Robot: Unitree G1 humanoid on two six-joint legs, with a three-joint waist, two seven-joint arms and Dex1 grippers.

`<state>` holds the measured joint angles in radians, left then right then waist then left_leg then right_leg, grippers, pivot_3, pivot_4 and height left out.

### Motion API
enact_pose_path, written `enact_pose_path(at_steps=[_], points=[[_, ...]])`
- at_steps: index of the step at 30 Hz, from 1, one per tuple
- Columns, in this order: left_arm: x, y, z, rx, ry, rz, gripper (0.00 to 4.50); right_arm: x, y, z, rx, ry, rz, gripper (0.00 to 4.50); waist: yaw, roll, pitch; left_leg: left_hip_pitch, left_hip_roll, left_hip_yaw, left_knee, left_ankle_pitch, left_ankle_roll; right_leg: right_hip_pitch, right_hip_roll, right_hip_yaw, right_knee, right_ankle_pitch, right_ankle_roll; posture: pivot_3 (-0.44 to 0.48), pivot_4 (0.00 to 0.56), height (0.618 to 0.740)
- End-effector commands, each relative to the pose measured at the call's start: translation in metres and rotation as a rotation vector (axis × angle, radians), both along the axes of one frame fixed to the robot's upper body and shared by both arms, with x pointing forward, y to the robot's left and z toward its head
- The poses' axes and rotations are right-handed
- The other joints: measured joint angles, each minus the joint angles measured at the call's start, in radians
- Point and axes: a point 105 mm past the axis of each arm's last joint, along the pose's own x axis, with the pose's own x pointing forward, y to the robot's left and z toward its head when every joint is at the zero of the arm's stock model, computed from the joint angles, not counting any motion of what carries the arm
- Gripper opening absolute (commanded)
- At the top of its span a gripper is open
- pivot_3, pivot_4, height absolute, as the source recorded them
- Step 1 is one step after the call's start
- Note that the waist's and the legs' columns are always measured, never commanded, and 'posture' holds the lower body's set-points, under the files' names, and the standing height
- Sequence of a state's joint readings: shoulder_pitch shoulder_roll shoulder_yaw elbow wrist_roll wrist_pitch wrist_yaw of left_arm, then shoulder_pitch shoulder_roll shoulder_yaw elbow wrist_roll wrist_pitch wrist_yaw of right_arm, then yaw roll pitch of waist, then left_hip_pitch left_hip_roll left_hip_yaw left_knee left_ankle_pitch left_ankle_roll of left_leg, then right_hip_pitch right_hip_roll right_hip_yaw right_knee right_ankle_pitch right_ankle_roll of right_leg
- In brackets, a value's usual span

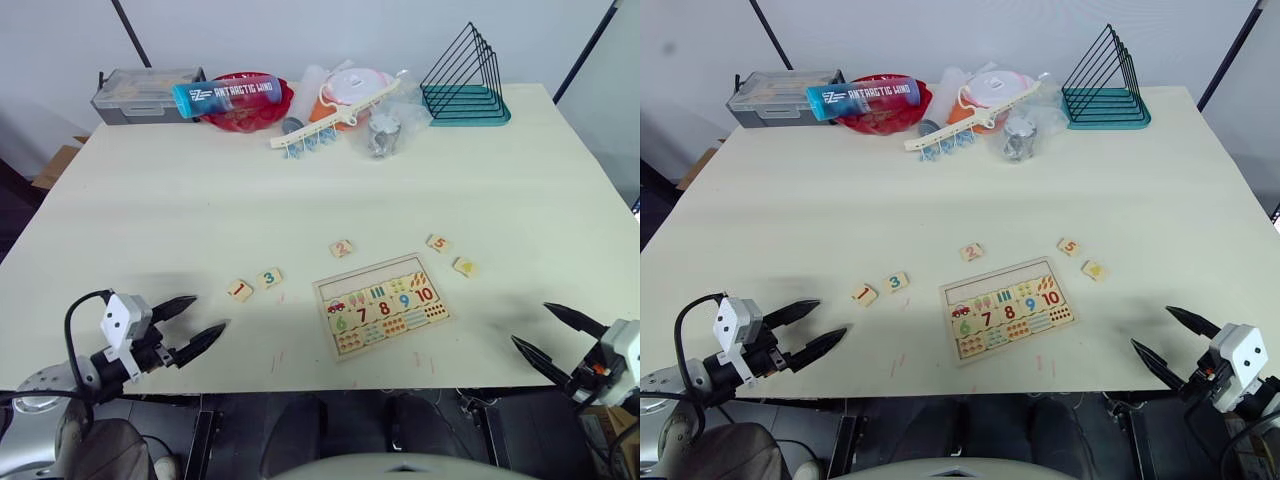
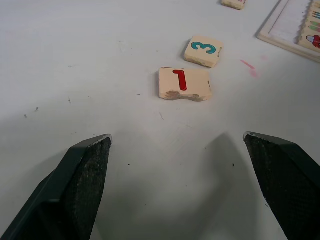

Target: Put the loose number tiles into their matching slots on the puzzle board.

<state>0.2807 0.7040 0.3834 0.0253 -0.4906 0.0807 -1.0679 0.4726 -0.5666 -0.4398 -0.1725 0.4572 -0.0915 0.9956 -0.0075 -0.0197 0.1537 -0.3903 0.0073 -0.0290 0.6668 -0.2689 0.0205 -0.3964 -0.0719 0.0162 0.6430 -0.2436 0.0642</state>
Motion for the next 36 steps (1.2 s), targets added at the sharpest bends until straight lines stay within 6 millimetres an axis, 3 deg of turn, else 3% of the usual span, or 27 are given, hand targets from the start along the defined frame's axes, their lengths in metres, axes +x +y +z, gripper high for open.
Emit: enact_pose_path(at_steps=[1,8,19,28,36], points=[[0.004,-0.003,0.009,0.008,-0.039,-0.028,4.5,0.001,0.004,0.007,-0.001,-0.032,0.03,4.46,0.0,0.0,0.0,0.0,0.0,0.0,0.0,0.0,0.0,0.0,0.0,0.0,0.0,0.0,0.0,0.0,0.15,0.74],[0.012,-0.016,0.02,-0.011,-0.056,-0.075,4.5,-0.003,0.024,0.024,0.033,-0.061,0.226,4.46,0.0,0.001,0.0,0.0,0.0,0.0,0.0,0.0,0.0,0.0,0.0,0.0,0.0,0.001,0.002,0.0,0.15,0.74],[0.032,-0.041,0.033,-0.001,-0.112,-0.091,4.5,0.0,0.038,0.052,0.062,-0.042,0.49,4.46,0.002,0.001,0.0,0.001,0.0,-0.001,0.0,0.0,0.0,0.001,0.0,0.0,0.0,0.002,0.003,0.0,0.15,0.74],[0.043,-0.045,0.02,0.041,-0.017,0.029,4.5,0.01,0.036,0.055,0.027,-0.051,0.535,4.46,0.003,0.001,0.0,0.001,-0.001,-0.001,0.0,0.0,0.0,0.002,0.0,0.0,0.0,0.002,0.004,0.0,0.15,0.74],[0.032,-0.058,0.001,0.103,0.041,0.013,4.5,0.016,0.035,0.053,0.007,-0.063,0.538,4.46,0.005,0.001,0.0,0.003,-0.001,-0.001,0.0,0.0,0.0,0.003,0.0,0.0,0.0,0.002,0.004,0.0,0.15,0.74]])
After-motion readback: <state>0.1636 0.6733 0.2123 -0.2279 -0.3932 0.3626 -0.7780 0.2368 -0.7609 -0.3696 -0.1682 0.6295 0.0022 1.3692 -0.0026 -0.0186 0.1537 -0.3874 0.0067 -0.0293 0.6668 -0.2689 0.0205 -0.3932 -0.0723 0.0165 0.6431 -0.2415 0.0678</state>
